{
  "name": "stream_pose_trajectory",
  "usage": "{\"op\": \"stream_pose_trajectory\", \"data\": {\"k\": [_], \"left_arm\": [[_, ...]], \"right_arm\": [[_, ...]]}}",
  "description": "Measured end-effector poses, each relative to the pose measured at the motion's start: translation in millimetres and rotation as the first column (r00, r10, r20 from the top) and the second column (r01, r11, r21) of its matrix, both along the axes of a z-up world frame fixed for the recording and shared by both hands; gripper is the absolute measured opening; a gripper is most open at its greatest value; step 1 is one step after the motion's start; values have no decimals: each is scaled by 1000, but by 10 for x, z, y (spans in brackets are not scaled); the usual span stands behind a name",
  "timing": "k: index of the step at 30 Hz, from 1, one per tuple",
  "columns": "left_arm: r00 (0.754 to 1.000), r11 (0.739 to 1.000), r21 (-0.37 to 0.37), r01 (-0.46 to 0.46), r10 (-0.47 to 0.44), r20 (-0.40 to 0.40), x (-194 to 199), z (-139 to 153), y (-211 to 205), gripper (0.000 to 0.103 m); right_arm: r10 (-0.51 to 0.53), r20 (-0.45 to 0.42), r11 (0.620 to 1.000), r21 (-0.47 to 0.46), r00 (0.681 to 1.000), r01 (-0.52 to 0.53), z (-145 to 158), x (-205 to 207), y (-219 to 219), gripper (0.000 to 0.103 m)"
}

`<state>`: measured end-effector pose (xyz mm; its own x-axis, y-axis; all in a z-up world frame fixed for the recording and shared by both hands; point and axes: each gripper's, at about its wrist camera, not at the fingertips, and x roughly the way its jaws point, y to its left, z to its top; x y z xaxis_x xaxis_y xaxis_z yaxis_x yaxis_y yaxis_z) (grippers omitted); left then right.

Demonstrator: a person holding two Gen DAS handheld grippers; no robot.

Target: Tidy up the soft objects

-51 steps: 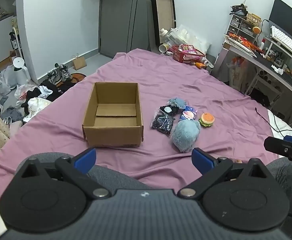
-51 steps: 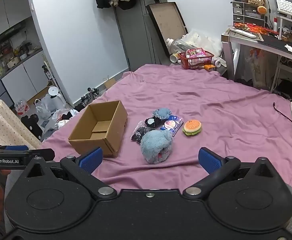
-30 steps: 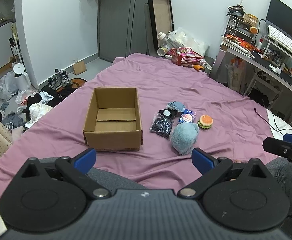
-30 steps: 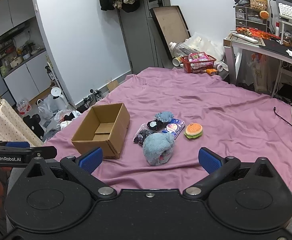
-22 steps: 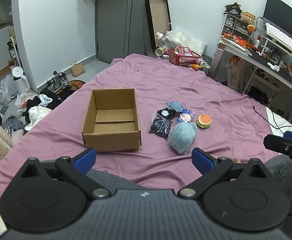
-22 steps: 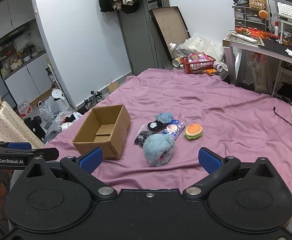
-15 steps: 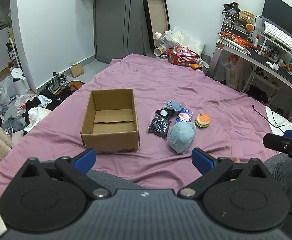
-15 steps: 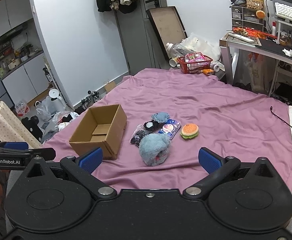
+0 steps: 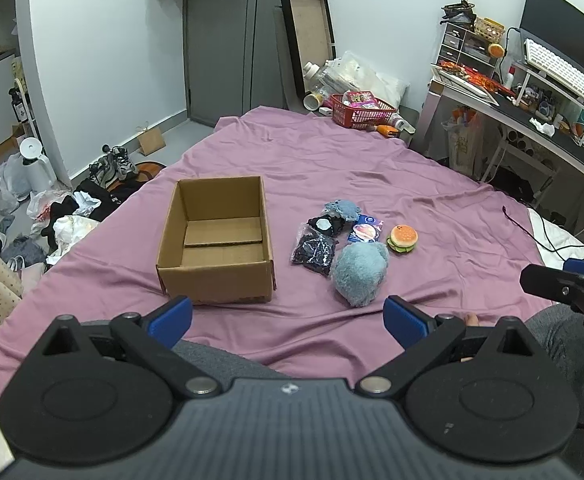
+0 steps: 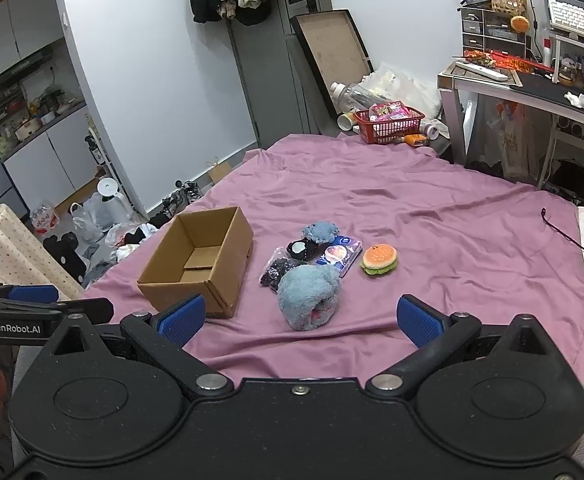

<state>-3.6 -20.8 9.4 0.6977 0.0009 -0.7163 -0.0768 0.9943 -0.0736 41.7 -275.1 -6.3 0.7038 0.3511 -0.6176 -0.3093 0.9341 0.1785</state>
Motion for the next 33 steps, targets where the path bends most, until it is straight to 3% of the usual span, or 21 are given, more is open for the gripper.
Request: {"op": "stream_pose_trajectory", "data": {"k": [22,33], "left_arm": [[1000,1000,-12,-12,12,-4,-2,-65,3,101],[999,999,-32,-24,22,-34,223,-221,-57,101]], "right_arm": [[-9,-10,1000,-1,1000,9,-20,20,-5,103],[7,-49,1000,-3,999,-7,-142,227,-6,103]]}}
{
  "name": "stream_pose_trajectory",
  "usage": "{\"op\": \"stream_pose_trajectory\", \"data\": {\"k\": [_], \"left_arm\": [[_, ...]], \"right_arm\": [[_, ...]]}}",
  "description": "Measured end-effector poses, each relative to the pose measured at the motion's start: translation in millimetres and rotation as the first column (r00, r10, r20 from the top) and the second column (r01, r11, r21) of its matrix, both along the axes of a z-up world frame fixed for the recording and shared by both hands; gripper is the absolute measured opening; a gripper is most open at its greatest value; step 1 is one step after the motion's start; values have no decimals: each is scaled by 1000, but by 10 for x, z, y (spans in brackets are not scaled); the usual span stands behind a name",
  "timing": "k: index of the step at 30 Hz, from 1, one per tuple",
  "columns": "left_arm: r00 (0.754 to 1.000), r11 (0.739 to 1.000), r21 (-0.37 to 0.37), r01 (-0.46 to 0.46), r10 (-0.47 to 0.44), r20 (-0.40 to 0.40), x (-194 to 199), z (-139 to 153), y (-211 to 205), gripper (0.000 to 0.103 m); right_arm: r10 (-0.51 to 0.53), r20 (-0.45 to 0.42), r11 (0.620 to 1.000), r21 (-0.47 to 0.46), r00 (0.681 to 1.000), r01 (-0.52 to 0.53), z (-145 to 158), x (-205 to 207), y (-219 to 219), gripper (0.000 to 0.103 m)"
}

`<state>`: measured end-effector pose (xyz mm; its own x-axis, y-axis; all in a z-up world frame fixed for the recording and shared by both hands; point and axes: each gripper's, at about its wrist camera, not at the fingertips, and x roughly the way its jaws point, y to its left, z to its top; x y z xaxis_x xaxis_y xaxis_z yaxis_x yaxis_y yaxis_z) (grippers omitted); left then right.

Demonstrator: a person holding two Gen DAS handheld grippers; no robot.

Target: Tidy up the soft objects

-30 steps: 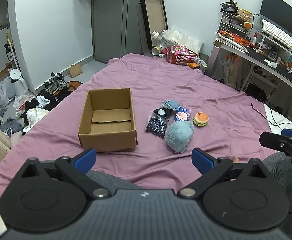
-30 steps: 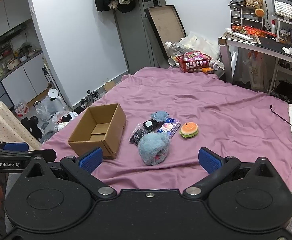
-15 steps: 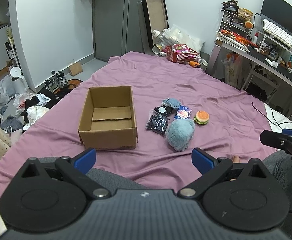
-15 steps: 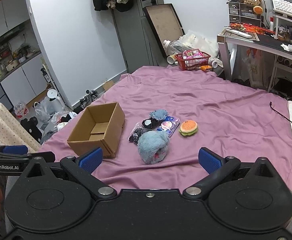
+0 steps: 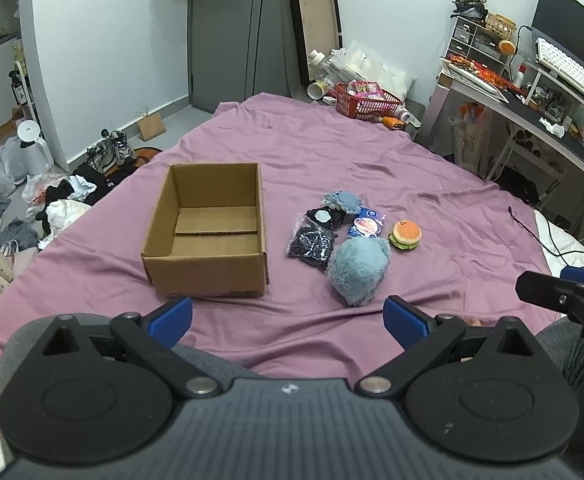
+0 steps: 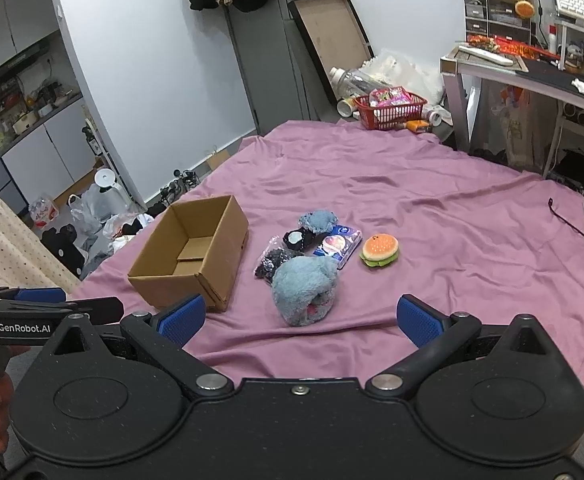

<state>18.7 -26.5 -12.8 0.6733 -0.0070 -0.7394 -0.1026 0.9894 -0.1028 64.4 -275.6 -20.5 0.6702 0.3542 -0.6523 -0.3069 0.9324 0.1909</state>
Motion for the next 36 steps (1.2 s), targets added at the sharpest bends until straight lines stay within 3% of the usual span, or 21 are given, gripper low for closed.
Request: {"op": "stream_pose_trajectory", "data": {"k": [8,13,27,36], "left_arm": [[1000,999,-30,-15,15,11,218,-114,-47,101],[998,1000,25,9,-11,68,337,-128,-186,101],[998,998,-6,57,-58,-20,853,-566,-370,99],[993,994,-38,102,-104,-47,1120,-810,-536,96]], "right_arm": [[-20,-38,1000,-7,999,19,-168,258,-16,103],[-21,-88,1000,11,996,22,-329,425,-28,103],[-85,-202,993,57,976,99,-679,878,-185,103],[-129,-267,974,146,955,172,-947,1145,-328,100]]}}
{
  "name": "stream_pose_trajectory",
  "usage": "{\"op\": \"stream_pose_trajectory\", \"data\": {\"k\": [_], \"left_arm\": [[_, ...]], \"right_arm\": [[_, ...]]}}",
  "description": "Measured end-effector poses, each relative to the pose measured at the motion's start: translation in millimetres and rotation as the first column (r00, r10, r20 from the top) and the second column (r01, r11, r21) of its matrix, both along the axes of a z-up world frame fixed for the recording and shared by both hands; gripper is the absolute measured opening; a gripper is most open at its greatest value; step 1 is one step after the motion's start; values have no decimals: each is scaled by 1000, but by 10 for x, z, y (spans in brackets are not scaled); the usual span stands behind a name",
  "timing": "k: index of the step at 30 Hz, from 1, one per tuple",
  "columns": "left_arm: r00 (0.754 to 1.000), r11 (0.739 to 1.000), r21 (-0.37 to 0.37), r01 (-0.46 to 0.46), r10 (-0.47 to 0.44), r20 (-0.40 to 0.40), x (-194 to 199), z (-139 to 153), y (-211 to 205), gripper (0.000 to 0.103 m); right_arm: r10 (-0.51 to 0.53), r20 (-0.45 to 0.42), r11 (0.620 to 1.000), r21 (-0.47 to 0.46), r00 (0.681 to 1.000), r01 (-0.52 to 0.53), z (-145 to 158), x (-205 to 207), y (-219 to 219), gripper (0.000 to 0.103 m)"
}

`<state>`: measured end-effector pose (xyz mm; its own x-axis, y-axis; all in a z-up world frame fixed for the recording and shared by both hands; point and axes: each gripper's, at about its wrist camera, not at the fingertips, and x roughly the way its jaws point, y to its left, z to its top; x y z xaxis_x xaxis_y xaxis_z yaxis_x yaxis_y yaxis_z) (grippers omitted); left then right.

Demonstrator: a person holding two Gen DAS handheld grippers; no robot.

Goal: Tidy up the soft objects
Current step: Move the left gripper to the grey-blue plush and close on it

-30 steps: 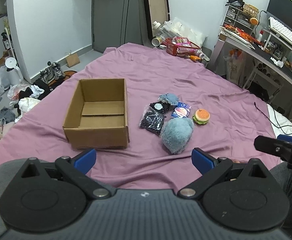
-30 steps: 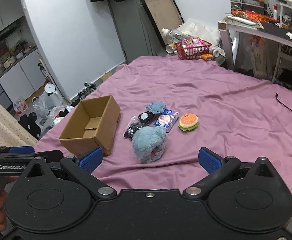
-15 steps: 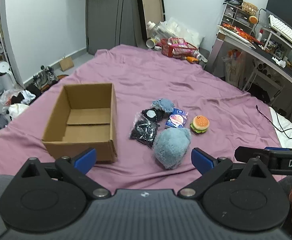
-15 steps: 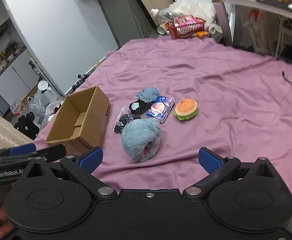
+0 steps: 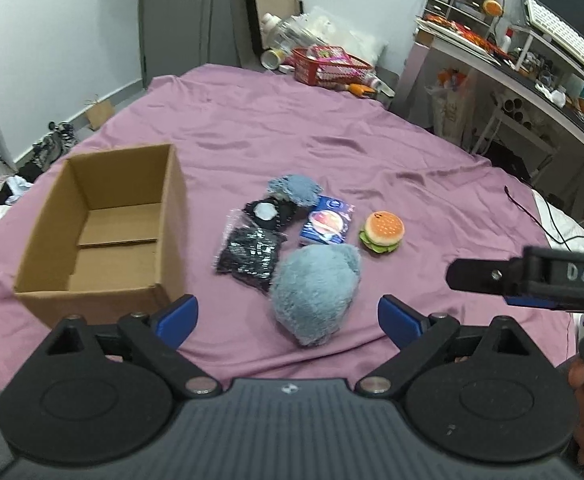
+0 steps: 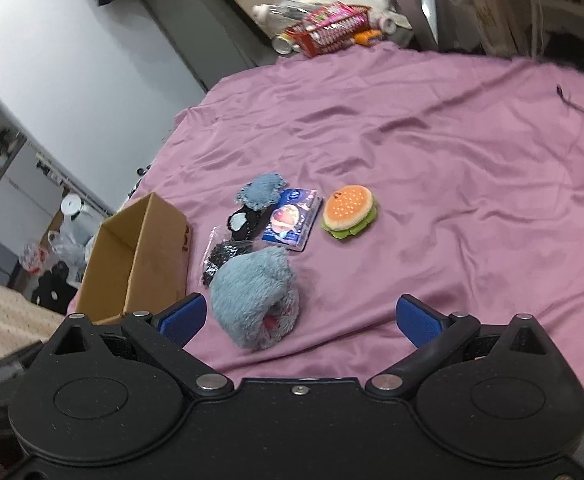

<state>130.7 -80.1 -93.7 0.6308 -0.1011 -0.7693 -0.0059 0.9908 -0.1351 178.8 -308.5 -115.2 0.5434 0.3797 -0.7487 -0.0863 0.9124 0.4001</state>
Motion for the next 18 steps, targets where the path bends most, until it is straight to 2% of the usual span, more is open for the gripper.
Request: {"op": "stream_pose_trajectory", "data": {"k": [5,8,10,15,18], "left_arm": [[997,998,-61,-13,8,-71,191,-210,-32,84],[992,997,-72,-19,9,-126,298,-360,-70,72],[990,997,-82,-15,3,-144,347,-447,-105,71],[982,995,-95,-30,12,-188,459,-627,-150,70],[979,995,-90,-35,16,-202,528,-703,-176,70]], "right_arm": [[5,-40,999,44,999,-3,-134,114,-1,91],[7,-63,998,64,998,-3,-222,172,13,84],[-3,-89,996,91,996,11,-288,222,-6,78],[-9,-130,993,116,991,25,-418,343,-10,74],[12,-147,990,140,989,9,-471,401,5,67]]}}
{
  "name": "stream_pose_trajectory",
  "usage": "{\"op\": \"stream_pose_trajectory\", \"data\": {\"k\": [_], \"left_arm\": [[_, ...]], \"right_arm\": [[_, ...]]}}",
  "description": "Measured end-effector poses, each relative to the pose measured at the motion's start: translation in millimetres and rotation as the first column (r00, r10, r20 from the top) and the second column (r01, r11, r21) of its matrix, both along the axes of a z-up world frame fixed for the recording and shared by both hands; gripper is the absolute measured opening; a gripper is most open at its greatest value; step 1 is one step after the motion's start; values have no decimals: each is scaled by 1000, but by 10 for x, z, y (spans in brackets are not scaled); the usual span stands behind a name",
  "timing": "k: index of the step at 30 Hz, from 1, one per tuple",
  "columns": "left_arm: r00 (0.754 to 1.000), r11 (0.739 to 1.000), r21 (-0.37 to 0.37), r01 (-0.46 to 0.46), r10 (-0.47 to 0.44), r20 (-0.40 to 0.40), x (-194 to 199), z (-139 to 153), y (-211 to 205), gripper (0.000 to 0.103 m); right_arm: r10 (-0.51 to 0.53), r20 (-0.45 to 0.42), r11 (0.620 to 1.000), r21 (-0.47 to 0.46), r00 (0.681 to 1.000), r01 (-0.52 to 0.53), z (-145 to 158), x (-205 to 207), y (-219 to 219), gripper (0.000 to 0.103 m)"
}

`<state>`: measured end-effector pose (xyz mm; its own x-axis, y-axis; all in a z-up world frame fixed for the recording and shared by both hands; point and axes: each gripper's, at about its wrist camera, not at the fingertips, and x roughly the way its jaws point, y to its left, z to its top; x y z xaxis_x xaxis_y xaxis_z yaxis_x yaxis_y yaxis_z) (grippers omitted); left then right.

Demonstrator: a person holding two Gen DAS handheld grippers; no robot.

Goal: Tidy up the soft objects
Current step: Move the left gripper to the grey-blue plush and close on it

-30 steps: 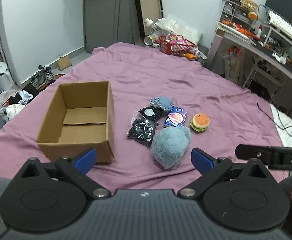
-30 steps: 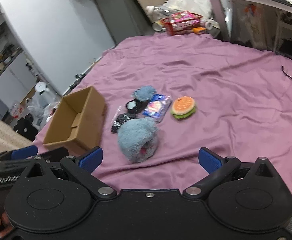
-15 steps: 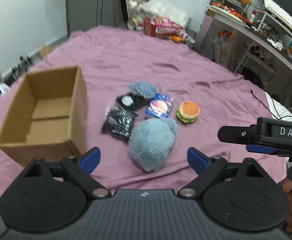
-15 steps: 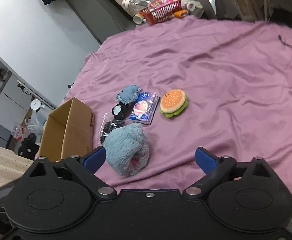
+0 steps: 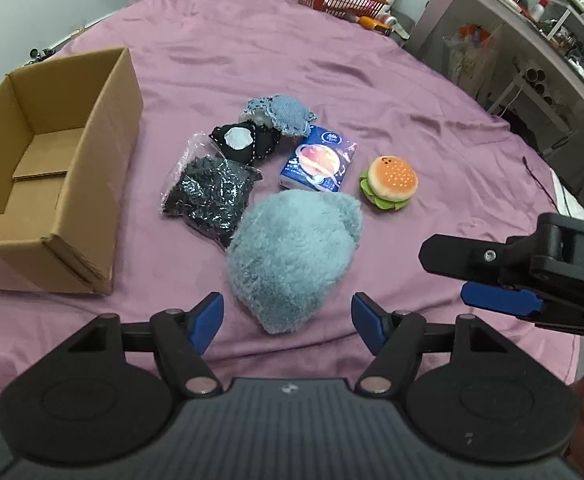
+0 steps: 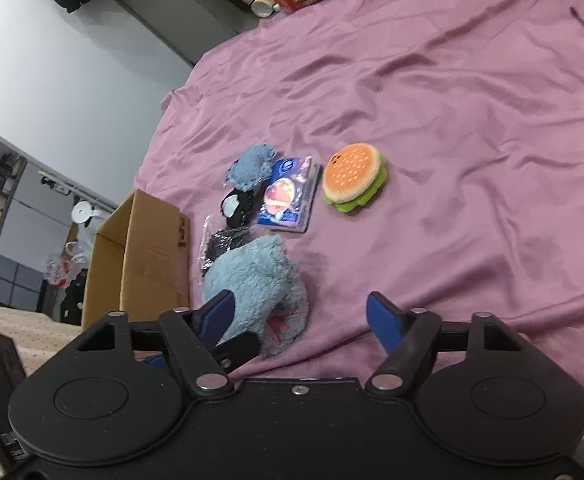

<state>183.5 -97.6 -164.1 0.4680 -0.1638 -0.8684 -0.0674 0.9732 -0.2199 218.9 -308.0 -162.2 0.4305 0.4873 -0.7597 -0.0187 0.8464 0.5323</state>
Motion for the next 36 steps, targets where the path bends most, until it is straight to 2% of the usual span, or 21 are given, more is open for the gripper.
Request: {"op": "stream_pose_trajectory", "data": {"k": [4,8,10,14,15,24,31,33,36], "left_arm": [[1000,1000,11,-20,21,-13,77,-70,28,69],[999,999,16,-51,51,16,138,-40,104,64],[998,998,17,-58,57,33,159,-20,136,58],[996,997,15,-71,70,52,218,-2,197,41],[996,997,12,-78,78,50,230,-8,224,40],[994,994,-51,-101,103,38,270,-110,390,32],[991,981,-147,-125,130,24,244,-131,536,30],[990,976,-172,-135,139,15,238,-154,570,29],[990,978,-156,-138,142,13,231,-167,578,29]], "right_arm": [[8,-41,999,47,999,-6,-109,97,6,62],[12,-66,994,105,998,-5,-191,194,31,57],[15,-77,993,117,997,-6,-229,249,65,51],[20,-101,989,151,995,-5,-300,334,99,45],[15,-107,987,160,994,3,-314,350,91,44],[52,-129,979,201,990,-25,-374,452,271,43],[73,-160,981,192,984,-42,-473,513,443,41],[72,-181,981,188,981,-37,-530,538,489,35],[68,-181,983,179,981,-36,-577,550,541,25]]}}
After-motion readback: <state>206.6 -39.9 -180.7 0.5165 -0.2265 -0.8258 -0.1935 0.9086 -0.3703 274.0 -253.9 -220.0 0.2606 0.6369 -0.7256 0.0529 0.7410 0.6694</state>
